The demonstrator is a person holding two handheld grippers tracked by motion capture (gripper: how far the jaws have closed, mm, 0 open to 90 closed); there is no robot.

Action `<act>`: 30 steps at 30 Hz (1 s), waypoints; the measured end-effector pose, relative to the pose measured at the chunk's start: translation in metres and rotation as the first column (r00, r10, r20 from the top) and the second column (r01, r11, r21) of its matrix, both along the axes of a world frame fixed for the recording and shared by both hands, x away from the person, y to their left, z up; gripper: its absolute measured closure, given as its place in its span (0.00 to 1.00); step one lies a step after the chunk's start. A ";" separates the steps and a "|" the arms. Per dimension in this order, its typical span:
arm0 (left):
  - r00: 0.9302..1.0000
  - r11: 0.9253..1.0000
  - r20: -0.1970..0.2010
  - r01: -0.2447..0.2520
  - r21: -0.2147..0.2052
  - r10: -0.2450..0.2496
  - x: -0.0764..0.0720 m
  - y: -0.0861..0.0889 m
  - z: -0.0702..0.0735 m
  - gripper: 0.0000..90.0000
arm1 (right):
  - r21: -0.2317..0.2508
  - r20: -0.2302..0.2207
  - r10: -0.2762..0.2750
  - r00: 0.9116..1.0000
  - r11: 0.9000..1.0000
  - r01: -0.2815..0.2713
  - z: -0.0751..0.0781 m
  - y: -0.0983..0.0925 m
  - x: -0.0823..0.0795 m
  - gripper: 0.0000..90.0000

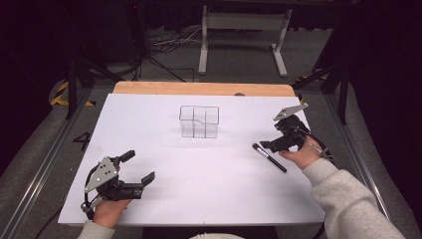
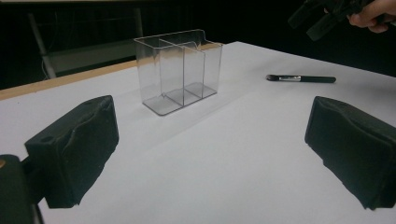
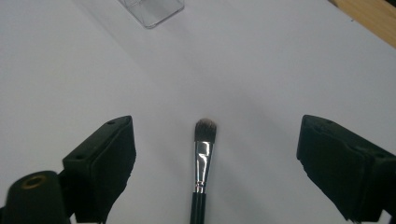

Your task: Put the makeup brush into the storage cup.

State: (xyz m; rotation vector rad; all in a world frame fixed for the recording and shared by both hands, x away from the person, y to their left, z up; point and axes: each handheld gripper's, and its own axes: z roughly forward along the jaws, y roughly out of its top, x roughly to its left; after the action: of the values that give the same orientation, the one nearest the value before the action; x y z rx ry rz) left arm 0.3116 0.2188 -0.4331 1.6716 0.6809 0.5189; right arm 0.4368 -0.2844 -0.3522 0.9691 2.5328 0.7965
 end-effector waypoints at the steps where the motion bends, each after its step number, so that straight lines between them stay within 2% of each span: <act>1: 1.000 1.000 -0.003 0.000 0.001 0.000 0.000 0.000 0.000 0.04 | -0.005 -0.013 0.001 1.000 1.000 -0.001 0.000 0.001 0.001 0.13; 8: 1.000 1.000 -0.002 0.009 0.008 -0.009 0.000 -0.002 0.000 0.05 | -0.071 -0.086 0.011 0.996 0.997 -0.017 0.000 0.007 0.009 0.11; 22: 1.000 1.000 -0.002 0.012 0.009 -0.012 0.000 -0.001 0.000 0.05 | -0.160 -0.163 0.017 0.986 0.986 -0.044 0.000 0.014 0.018 0.11; 30: 1.000 1.000 -0.004 0.016 0.013 -0.016 0.000 -0.001 0.000 0.05 | -0.208 -0.225 0.009 0.974 0.976 -0.057 -0.003 0.018 0.023 0.11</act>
State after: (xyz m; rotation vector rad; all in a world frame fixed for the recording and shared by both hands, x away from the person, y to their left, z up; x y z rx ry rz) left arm 0.3116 0.2173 -0.4331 1.6897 0.6678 0.5093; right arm 0.4597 -0.2665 -0.3549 0.9948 2.7612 0.4310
